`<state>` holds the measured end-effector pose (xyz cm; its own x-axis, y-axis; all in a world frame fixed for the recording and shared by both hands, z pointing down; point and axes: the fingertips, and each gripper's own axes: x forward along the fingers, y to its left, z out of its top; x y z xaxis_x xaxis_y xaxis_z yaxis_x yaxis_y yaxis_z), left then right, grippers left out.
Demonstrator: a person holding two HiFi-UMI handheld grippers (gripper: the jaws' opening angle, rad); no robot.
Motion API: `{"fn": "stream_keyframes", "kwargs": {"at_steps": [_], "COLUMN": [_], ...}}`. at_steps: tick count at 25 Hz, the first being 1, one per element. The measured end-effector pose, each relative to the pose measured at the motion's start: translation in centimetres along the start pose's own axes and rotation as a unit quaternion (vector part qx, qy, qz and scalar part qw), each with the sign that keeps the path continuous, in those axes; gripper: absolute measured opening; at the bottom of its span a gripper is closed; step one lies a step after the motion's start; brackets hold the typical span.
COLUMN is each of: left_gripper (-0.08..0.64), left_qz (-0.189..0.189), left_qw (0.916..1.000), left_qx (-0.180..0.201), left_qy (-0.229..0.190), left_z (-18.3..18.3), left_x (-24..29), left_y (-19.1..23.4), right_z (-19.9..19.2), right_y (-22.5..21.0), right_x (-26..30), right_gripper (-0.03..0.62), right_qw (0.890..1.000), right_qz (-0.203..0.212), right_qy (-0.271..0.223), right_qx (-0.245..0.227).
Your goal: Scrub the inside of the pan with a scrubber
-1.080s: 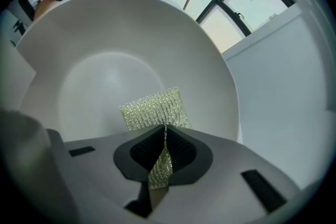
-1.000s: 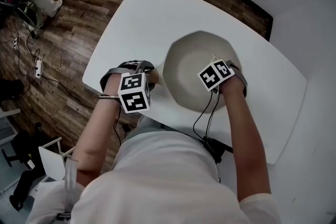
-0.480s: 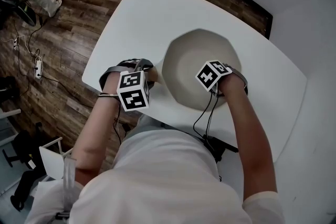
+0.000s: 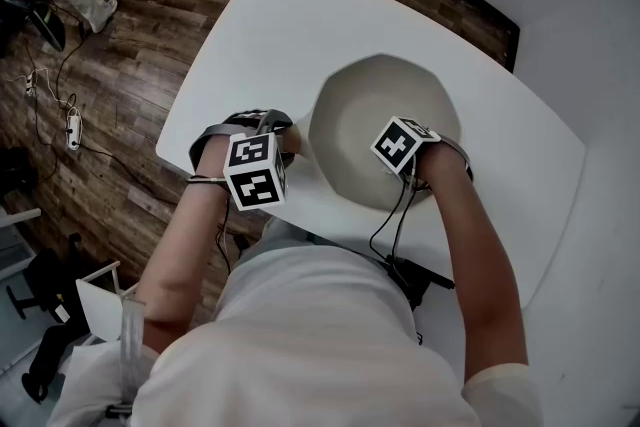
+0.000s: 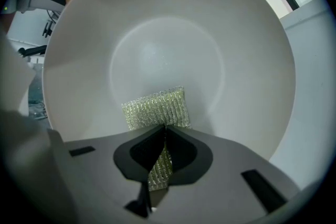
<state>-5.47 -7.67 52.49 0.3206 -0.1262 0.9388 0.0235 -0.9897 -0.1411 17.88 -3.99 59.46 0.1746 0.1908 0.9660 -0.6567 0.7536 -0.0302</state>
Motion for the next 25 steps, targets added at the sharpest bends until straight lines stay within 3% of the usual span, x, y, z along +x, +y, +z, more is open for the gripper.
{"fn": "stream_keyframes", "kwargs": {"at_steps": [10,25], "left_gripper": [0.242,0.247], "left_qz": [0.005,0.007], "left_qw": [1.0000,1.0000], "left_qx": [0.001,0.000], "left_qy": [0.001,0.004], "left_z": [0.0,0.3], "left_x": [0.1,0.1], "left_y": [0.0,0.2], "right_z": [-0.6,1.5], "right_y": [3.7,8.0], "right_x": [-0.5,-1.2], "right_gripper": [0.028,0.028], "right_qw": [0.996,0.976], "right_qz": [0.085,0.210], "right_qy": [-0.003,-0.058], "right_qx": [0.016,0.008]}}
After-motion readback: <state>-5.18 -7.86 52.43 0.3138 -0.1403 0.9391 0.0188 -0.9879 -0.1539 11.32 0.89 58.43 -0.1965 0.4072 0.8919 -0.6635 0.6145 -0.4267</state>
